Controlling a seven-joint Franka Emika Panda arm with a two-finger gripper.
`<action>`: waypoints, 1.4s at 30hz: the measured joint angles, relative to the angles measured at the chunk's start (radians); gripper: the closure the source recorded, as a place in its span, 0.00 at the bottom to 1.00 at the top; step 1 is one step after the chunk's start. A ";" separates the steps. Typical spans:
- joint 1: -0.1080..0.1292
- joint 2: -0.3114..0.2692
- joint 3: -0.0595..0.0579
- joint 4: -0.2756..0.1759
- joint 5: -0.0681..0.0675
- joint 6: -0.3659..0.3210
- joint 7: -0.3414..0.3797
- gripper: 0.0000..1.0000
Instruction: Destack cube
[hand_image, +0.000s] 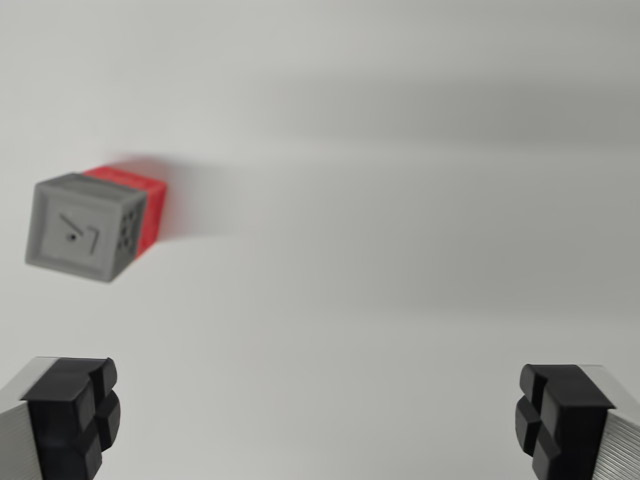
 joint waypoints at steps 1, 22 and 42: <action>0.000 0.000 0.000 0.000 0.000 0.000 0.001 0.00; 0.030 0.014 0.016 -0.040 0.001 0.042 0.089 0.00; 0.091 0.058 0.045 -0.099 0.010 0.129 0.264 0.00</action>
